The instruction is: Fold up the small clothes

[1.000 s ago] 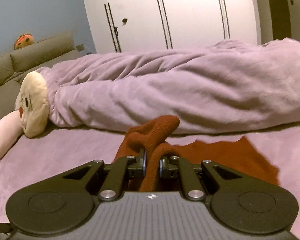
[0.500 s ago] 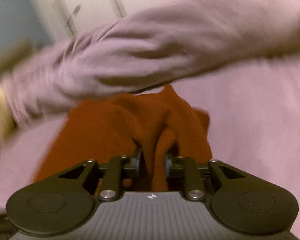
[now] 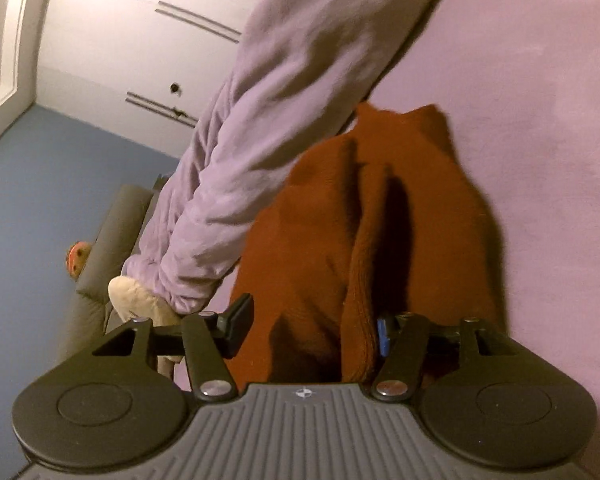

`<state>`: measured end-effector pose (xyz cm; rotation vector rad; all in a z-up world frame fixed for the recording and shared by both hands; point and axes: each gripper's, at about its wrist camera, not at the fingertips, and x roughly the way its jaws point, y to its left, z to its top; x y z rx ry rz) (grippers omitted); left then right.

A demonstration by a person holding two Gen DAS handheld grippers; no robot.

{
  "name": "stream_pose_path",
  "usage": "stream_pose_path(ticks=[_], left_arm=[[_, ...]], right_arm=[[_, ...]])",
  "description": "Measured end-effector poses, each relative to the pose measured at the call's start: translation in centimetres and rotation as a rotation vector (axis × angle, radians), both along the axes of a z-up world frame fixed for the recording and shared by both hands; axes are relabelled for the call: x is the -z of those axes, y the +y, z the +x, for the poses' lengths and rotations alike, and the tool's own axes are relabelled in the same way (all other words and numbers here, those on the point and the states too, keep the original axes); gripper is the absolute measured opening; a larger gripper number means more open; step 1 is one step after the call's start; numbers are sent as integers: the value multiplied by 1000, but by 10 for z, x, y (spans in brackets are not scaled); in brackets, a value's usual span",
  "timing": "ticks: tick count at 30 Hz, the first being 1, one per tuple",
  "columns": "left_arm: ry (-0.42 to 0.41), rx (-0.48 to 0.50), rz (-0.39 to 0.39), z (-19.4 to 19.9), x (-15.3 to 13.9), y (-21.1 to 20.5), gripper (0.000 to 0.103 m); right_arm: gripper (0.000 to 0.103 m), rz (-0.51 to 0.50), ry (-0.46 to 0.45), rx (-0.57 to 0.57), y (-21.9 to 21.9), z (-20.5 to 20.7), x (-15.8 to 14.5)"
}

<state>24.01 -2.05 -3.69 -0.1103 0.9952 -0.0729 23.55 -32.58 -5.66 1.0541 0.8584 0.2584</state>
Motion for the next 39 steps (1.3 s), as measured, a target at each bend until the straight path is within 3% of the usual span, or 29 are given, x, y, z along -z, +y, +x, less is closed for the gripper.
stream_pose_path(ticks=[1, 2, 6, 10, 11, 12, 13, 15, 20, 23, 26, 30, 33, 35, 37, 39], left_arm=[[1, 0, 3, 0, 0, 0, 77], [2, 2, 4, 0, 0, 0, 78], [7, 0, 0, 1, 1, 1, 79], [7, 1, 6, 1, 3, 0, 79], [5, 1, 9, 1, 2, -1, 79], [4, -2, 14, 1, 2, -1, 81], [4, -5, 20, 1, 2, -2, 81], [4, -14, 25, 2, 3, -3, 84], [-7, -26, 12, 0, 0, -1, 88], [-20, -11, 6, -2, -4, -3, 89], [-26, 0, 7, -3, -8, -6, 89], [-13, 18, -4, -3, -7, -9, 91], [9, 47, -4, -4, -6, -13, 93], [35, 72, 2, -8, -7, -16, 90], [34, 102, 12, -19, -15, -14, 90], [16, 123, 3, -30, -27, -6, 90]], right_arm=[[38, -15, -1, -11, 4, 5, -1], [33, -27, -2, -19, 7, 7, -1], [32, -19, -18, 3, 13, 13, -5], [53, -25, 20, -27, 24, 27, -2], [52, -46, 23, -39, 29, 31, -2], [47, -81, 18, -51, 33, 33, -5], [30, -130, 18, -60, 37, 35, -8], [22, -215, 39, -88, 46, 43, -16], [19, -563, -111, -154, 69, 39, -67], [19, -694, -197, -153, 72, 32, -88], [19, -804, -219, -161, 75, 25, -91], [19, -865, -191, -169, 70, 18, -76], [19, -872, -123, -199, 59, 18, -47], [30, -832, -65, -193, 47, 17, -25], [51, -780, -42, -112, 29, 10, -26], [51, -722, -25, -40, 12, 1, -38]])
